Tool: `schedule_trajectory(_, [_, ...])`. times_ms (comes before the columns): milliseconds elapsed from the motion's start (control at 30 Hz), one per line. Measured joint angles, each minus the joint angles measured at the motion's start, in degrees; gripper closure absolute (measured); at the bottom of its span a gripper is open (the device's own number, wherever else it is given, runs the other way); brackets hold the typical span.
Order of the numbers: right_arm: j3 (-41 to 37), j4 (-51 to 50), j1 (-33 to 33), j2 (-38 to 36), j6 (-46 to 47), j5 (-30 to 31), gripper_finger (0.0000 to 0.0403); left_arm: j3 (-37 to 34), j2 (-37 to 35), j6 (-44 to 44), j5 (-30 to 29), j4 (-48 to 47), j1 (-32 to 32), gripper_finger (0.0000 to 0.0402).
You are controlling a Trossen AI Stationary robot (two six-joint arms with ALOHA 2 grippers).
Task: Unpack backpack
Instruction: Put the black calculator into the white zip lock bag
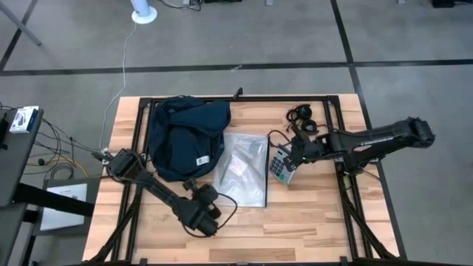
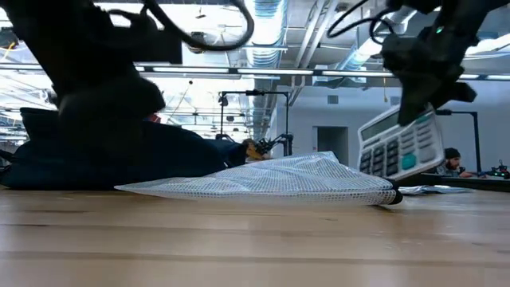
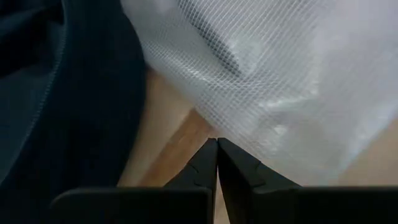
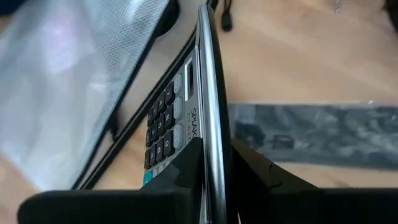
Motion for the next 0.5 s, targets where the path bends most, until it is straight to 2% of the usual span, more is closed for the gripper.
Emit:
schedule_trajectory(133, [0.0,5.1,-2.2,2.4,-4.8,-0.9,0.0351,-1.6,0.0,3.6,0.1,3.8,2.4,0.0402])
schedule_trajectory(267, [0.0,7.7,-3.6,3.8,-7.6,-4.2,0.0351,-2.0,0.0,7.2,0.7,5.0,4.9,0.0402])
schedule_trajectory(500, [0.0,10.2,-3.2,2.8,-8.1,-6.9,0.0351,-2.0,0.0,16.5,0.7,5.8,9.1,0.0402])
